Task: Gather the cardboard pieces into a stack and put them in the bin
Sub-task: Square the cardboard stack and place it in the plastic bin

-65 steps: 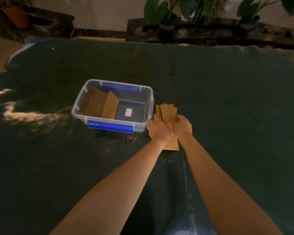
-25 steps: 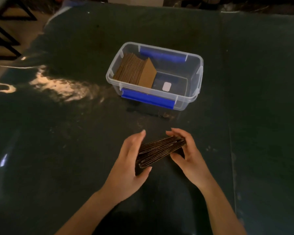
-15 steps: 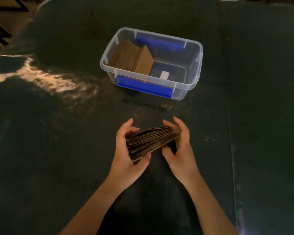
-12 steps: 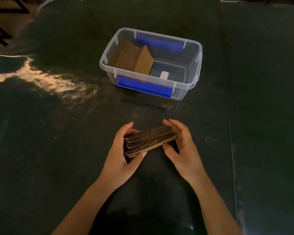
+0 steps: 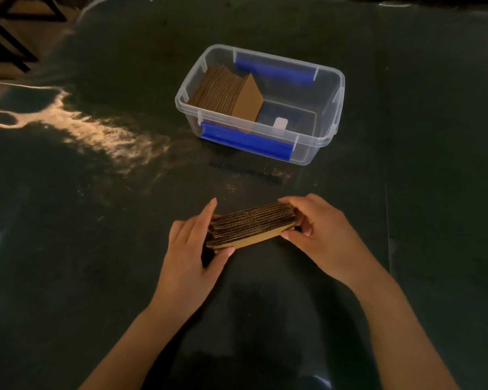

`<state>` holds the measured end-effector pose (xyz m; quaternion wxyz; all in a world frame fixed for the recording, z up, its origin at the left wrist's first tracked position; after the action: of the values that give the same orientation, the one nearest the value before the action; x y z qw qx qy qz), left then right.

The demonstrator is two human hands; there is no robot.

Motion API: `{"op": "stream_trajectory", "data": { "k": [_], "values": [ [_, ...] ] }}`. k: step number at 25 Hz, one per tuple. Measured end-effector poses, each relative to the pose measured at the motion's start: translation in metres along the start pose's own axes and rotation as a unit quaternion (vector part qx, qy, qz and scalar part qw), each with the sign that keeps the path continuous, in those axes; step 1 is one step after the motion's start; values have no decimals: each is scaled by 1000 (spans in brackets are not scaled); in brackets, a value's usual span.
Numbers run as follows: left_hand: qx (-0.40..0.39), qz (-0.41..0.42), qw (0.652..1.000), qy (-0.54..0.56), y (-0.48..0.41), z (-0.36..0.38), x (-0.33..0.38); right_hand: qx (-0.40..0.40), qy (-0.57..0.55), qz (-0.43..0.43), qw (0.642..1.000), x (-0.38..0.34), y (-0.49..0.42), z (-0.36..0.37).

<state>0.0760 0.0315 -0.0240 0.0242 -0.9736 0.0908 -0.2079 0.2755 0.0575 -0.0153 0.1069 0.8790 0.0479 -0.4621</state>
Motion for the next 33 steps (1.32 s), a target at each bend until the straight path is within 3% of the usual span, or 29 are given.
{"op": "stream_trajectory", "data": {
  "k": [4,9,19,24,29,33],
  "values": [
    [-47,-11,998,51,3,5,8,20,-22,11,999,4,4,11],
    [-39,-44,994,88,7,6,0,10,-85,5,996,14,6,9],
    [-41,-98,994,32,7,12,10,61,-109,-6,992,9,5,7],
    [-8,-23,999,43,-31,-27,47,69,-106,-27,992,-22,-9,-49],
    [115,44,992,27,-124,-66,98,125,23,-122,984,-74,-88,-155],
    [76,21,997,-20,-183,-42,113,23,93,-27,995,-55,-162,-169]
  ]
}}
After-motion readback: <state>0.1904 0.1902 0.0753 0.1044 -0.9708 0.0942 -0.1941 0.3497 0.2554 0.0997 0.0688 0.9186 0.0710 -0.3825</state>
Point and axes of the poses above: each hand's wrist, its own y-axis away from the middle knuckle, its own z-axis out of the palm, x = y × z, the point moved 5 cm from there along -y, towards the middle knuckle, and after that the axes turned 14 degrees about -y, right-handed, at the moved point
